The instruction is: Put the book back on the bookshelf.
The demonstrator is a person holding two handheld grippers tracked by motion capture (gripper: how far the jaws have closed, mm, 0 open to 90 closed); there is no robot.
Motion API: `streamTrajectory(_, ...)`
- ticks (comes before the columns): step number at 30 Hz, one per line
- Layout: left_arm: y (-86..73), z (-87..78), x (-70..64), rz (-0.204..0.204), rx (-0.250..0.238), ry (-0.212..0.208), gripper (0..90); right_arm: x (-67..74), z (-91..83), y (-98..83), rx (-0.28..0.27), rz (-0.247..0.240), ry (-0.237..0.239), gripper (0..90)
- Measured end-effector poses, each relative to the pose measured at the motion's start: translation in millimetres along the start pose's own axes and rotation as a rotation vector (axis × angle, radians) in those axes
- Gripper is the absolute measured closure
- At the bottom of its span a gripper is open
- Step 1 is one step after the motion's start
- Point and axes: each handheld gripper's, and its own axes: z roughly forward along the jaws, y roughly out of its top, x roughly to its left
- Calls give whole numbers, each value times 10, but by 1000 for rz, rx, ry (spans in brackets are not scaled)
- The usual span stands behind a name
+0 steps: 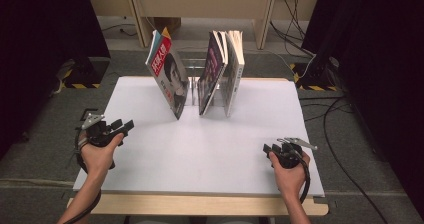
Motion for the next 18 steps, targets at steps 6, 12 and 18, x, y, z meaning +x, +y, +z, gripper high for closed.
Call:
streamTrajectory(6, -52, -31, 54, -5, 9, 10, 459, 0, 1, -1, -1, -2, 1, 592)
streamTrajectory(12, -120, -60, 119, -24, 18, 15, 459, 2, -1, -1, 1, -3, 0, 592)
streamTrajectory(18, -172, -79, 168, -40, 21, 22, 458, 4, -1, -2, 2, -7, -1, 592)
